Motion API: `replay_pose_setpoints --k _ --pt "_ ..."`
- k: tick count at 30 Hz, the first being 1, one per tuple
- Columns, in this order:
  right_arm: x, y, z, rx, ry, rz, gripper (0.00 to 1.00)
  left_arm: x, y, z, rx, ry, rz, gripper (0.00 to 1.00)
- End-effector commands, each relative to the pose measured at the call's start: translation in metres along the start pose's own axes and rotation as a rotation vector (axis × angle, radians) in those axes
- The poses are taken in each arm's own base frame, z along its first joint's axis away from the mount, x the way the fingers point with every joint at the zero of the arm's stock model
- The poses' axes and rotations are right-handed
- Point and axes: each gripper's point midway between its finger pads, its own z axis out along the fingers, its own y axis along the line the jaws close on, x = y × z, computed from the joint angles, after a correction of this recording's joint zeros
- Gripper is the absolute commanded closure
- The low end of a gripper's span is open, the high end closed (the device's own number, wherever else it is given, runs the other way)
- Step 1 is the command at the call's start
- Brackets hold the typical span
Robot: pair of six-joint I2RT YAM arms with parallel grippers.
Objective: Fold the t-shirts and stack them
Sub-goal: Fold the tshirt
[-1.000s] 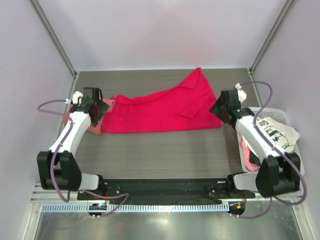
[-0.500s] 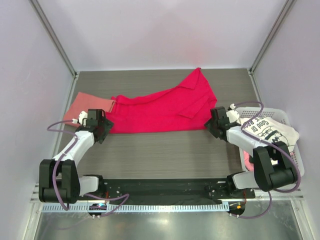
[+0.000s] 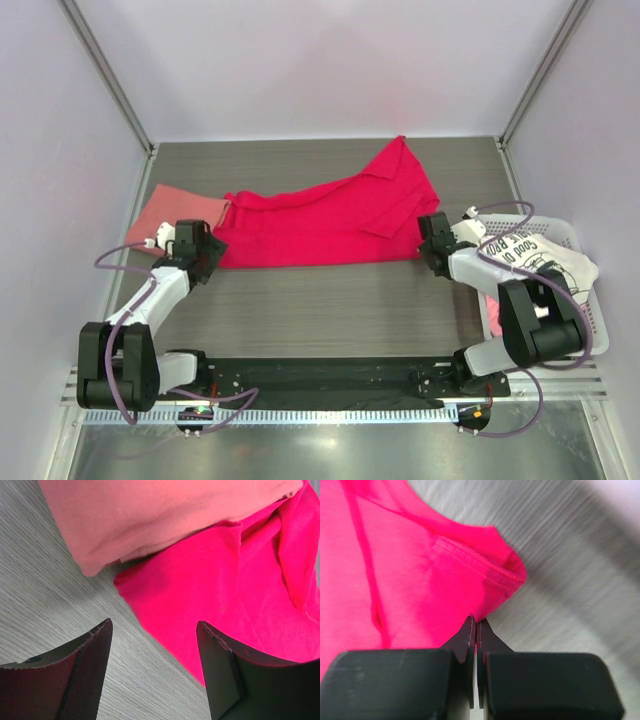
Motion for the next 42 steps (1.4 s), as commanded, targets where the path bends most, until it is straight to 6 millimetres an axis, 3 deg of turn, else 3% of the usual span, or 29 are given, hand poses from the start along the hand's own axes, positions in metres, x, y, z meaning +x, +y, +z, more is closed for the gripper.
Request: replay_pose_setpoints --k 1,2,6,12,15,26,30,36,42 --pt "-0.048 -0.011 -0.021 0.022 -0.189 0.050 0.99 -0.003 -0.008 0.001 0.044 -0.038 -0.020 0.32" --pt "-0.060 -0.010 -0.032 0.001 -0.224 0.069 0.99 -0.001 -0.008 0.002 0.042 -0.033 -0.021 0.32" --pt "-0.076 -0.018 -0.045 -0.017 -0.305 0.069 0.99 0.013 -0.013 0.000 0.057 -0.014 0.004 0.35" --pt "-0.059 -0.026 -0.032 -0.026 -0.288 0.068 0.99 0.050 -0.010 0.000 0.039 0.012 0.078 0.41" --pt "-0.057 -0.023 -0.030 -0.028 -0.267 0.047 0.99 0.058 -0.003 0.006 0.011 0.014 0.088 0.41" --pt "-0.059 -0.026 -0.034 -0.040 -0.278 0.066 0.99 0.062 0.015 0.030 -0.052 -0.035 0.030 0.52" --pt "-0.059 -0.027 -0.035 -0.041 -0.280 0.066 0.99 0.062 0.016 0.037 -0.078 -0.043 0.009 0.65" --pt "-0.063 -0.032 -0.041 -0.048 -0.305 0.089 0.99 0.060 0.020 0.041 -0.116 -0.057 -0.011 1.00" --pt "-0.065 -0.037 -0.043 -0.036 -0.314 0.103 0.99 0.052 0.020 0.033 -0.167 -0.067 0.021 1.00"
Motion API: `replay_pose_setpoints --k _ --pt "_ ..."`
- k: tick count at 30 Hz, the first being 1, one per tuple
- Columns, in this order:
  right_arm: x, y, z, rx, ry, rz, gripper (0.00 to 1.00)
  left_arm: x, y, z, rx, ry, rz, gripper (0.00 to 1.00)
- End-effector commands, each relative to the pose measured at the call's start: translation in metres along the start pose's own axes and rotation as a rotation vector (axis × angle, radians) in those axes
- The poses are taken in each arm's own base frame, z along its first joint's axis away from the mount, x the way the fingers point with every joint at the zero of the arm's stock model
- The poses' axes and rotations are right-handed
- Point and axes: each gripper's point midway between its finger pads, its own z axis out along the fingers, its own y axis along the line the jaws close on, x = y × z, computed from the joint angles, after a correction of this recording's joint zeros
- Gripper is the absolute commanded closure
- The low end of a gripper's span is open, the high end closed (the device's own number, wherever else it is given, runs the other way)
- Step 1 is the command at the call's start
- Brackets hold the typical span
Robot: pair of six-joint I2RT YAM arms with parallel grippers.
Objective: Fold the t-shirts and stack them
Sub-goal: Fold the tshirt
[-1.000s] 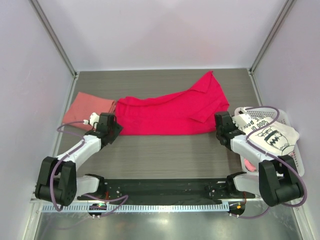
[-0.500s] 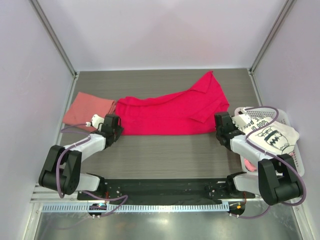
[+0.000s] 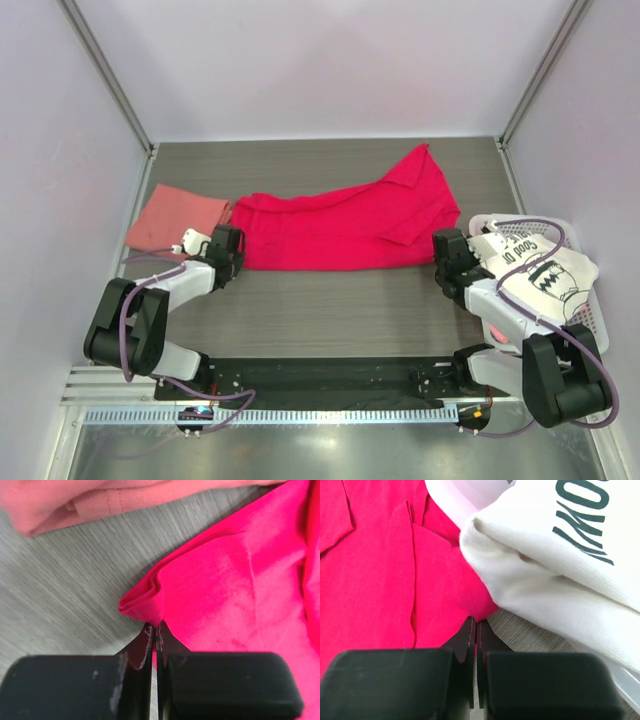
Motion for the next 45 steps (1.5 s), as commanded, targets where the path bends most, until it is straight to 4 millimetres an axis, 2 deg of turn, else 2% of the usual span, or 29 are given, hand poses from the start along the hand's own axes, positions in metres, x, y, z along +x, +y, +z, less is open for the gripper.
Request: replay_pose_setpoints --k 1,3,4,5,6,7,8,9,10,11,12,13,14,15,17,20,21,23,24,26,27,31,34,35,38,40,41,43,45 --pt "-0.017 -0.002 0.003 0.032 -0.078 0.038 0.99 -0.006 0.028 -0.002 -0.160 -0.021 0.074 1.00" --pt "-0.023 0.006 0.004 0.045 -0.068 0.056 0.99 -0.009 0.029 -0.007 -0.203 -0.005 0.102 1.00" --pt "-0.020 0.010 0.007 0.051 -0.045 0.047 0.99 -0.016 0.009 -0.008 -0.179 -0.007 0.089 1.00" --pt "-0.021 0.010 0.009 0.071 -0.028 0.038 0.99 -0.019 0.007 -0.010 -0.193 0.009 0.101 1.00" --pt "-0.039 0.033 0.008 0.042 -0.035 0.072 0.99 -0.024 -0.004 -0.012 -0.182 0.016 0.093 1.00" --pt "-0.039 0.043 0.011 0.038 0.000 0.069 0.99 -0.037 -0.031 -0.014 -0.145 0.021 0.067 1.00" --pt "-0.048 0.044 0.011 0.063 0.015 0.067 0.99 -0.044 -0.037 -0.020 -0.156 0.034 0.081 1.00" --pt "-0.058 0.056 0.010 0.054 0.023 0.073 0.99 -0.053 -0.048 -0.025 -0.153 0.035 0.078 1.00" --pt "-0.091 0.090 0.003 0.001 -0.003 0.107 0.99 -0.063 -0.058 -0.030 -0.148 0.032 0.075 1.00" --pt "-0.103 0.098 -0.004 -0.002 0.009 0.094 0.99 -0.092 -0.095 -0.046 -0.080 -0.007 0.041 1.00" --pt "-0.121 0.112 -0.011 -0.026 -0.006 0.098 0.99 -0.100 -0.094 -0.057 -0.106 -0.007 0.063 1.00" --pt "-0.161 0.142 -0.030 -0.101 -0.057 0.126 0.99 -0.113 -0.107 -0.069 -0.079 -0.028 0.057 1.00" --pt "-0.174 0.147 -0.040 -0.111 -0.065 0.122 0.99 -0.128 -0.118 -0.085 -0.048 -0.062 0.052 1.00" --pt "-0.200 0.161 -0.057 -0.155 -0.103 0.147 0.99 -0.144 -0.131 -0.103 -0.012 -0.090 0.049 1.00" --pt "-0.217 0.157 -0.075 -0.167 -0.129 0.159 0.99 -0.153 -0.137 -0.119 0.023 -0.104 0.046 1.00" --pt "-0.201 0.140 -0.081 -0.173 -0.096 0.166 0.99 -0.146 -0.122 -0.123 0.037 -0.102 0.046 1.00" --pt "-0.175 0.125 -0.072 -0.147 -0.048 0.140 0.99 -0.136 -0.104 -0.119 0.016 -0.086 0.055 1.00" --pt "-0.157 0.109 -0.072 -0.144 -0.014 0.143 0.99 -0.124 -0.086 -0.112 -0.002 -0.068 0.065 1.00" --pt "-0.134 0.090 -0.069 -0.126 0.019 0.123 0.99 -0.111 -0.063 -0.106 -0.033 -0.042 0.079 1.00" --pt "-0.117 0.072 -0.067 -0.109 0.038 0.115 0.99 -0.100 -0.047 -0.104 -0.039 -0.025 0.089 1.00" --pt "-0.105 0.055 -0.068 -0.098 0.048 0.109 0.99 -0.092 -0.036 -0.101 -0.052 -0.009 0.098 1.00" --pt "-0.092 0.024 -0.080 -0.103 0.040 0.107 0.99 -0.068 0.012 -0.105 -0.067 0.027 0.121 1.00" --pt "-0.083 0.002 -0.092 -0.100 0.054 0.103 0.99 -0.062 0.030 -0.114 -0.037 0.027 0.120 1.00" --pt "-0.076 -0.006 -0.094 -0.089 0.073 0.091 0.99 -0.053 0.046 -0.110 -0.059 0.041 0.128 1.00" --pt "-0.053 -0.027 -0.098 -0.074 0.121 0.093 0.99 -0.039 0.068 -0.109 -0.049 0.059 0.119 0.99" --pt "-0.043 -0.038 -0.101 -0.071 0.140 0.103 0.82 -0.035 0.075 -0.110 -0.042 0.063 0.125 0.96" --pt "-0.041 -0.038 -0.104 -0.091 0.151 0.100 0.68 -0.036 0.076 -0.113 -0.029 0.057 0.121 0.90" --pt "-0.045 -0.036 -0.110 -0.135 0.131 0.114 0.63 -0.037 0.079 -0.117 -0.023 0.051 0.134 0.88" --pt "-0.056 -0.030 -0.119 -0.184 0.106 0.113 0.57 -0.045 0.075 -0.128 0.007 0.031 0.139 0.77"
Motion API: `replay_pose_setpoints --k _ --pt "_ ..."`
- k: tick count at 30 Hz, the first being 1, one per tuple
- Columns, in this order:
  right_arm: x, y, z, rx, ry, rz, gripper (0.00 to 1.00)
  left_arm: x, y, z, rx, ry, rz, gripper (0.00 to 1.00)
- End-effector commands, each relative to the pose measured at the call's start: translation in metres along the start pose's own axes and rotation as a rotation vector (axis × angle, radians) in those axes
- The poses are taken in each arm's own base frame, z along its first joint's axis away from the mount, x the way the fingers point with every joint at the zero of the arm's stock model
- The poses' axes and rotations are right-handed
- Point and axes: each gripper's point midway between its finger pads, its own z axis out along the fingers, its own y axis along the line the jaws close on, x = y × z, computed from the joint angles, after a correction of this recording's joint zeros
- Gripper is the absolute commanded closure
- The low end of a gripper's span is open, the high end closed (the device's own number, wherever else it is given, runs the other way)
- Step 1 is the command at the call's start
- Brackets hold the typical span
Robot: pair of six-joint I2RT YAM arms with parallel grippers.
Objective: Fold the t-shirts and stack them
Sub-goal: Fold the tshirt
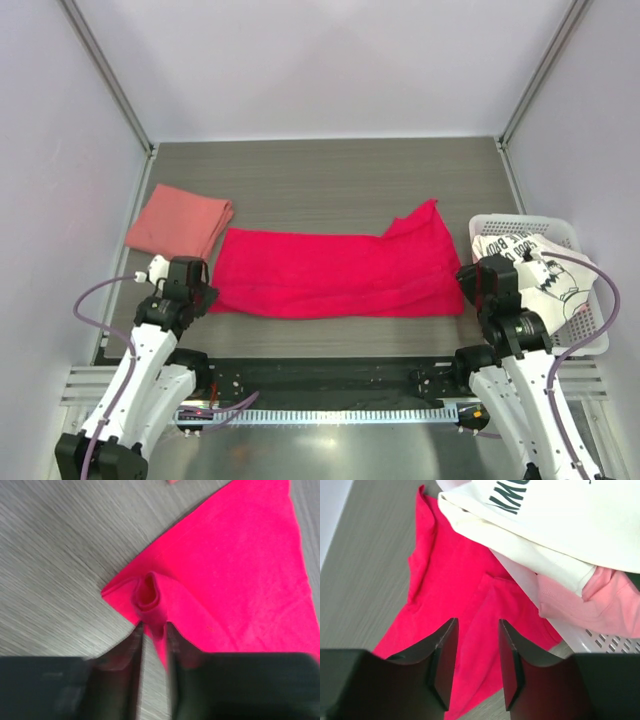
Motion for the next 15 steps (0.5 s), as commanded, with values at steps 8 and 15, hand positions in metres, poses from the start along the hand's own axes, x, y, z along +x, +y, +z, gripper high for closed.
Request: replay_pose_setpoints --k 8,15 --pt "-0.032 0.055 -0.018 -0.140 -0.004 -0.178 0.54 -0.032 -0.027 -0.056 0.155 -0.095 0.036 0.22" --pt "-0.027 0.090 0.032 -0.057 0.097 -0.305 0.55 -0.069 -0.065 -0.073 0.122 -0.133 0.182 0.13"
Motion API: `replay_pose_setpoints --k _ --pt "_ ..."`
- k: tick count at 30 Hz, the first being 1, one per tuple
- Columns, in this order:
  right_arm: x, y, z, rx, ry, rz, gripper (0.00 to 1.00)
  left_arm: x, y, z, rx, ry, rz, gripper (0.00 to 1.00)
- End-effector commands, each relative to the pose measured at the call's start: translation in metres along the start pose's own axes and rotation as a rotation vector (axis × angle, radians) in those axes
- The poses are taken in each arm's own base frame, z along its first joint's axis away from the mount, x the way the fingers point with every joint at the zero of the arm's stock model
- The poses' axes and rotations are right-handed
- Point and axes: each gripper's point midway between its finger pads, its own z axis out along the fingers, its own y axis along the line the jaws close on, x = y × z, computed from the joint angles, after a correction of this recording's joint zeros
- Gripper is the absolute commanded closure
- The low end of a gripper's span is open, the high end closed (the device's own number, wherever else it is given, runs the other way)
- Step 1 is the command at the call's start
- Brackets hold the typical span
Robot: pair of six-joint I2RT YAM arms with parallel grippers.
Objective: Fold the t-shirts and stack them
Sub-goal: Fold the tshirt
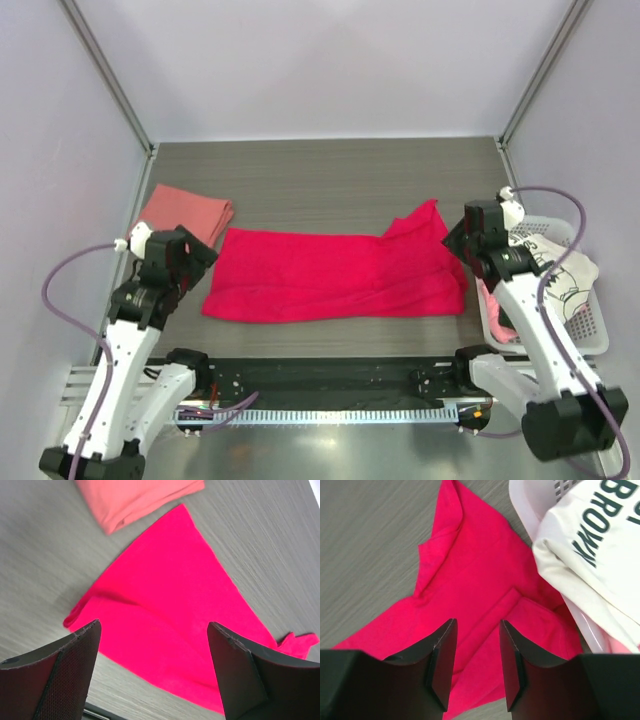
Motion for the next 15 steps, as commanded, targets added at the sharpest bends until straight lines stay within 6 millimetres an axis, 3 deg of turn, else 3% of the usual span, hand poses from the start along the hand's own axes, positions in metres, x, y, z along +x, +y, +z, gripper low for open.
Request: replay_pose_setpoints --k 1,6,8,12,14,15 --pt "-0.016 0.020 0.016 -0.014 -0.016 -0.054 0.55 -0.016 -0.018 0.007 -0.019 -0.001 0.123 0.14" --pt "-0.026 0.033 0.059 0.059 -0.012 -0.079 0.55 -0.021 -0.052 0.042 -0.021 0.036 0.185 0.20" --pt "-0.022 0.036 0.081 0.103 0.017 -0.097 0.55 -0.018 -0.057 0.056 -0.036 0.055 0.188 0.23" --pt "-0.034 0.050 0.113 0.147 0.010 -0.103 0.55 -0.005 -0.066 0.099 -0.092 0.111 0.209 0.25" --pt "-0.028 0.050 0.135 0.181 0.035 -0.116 0.54 -0.008 -0.076 0.112 -0.093 0.105 0.212 0.25" --pt "-0.035 0.058 0.140 0.175 0.026 -0.114 0.52 -0.006 -0.077 0.119 -0.103 0.111 0.219 0.25"
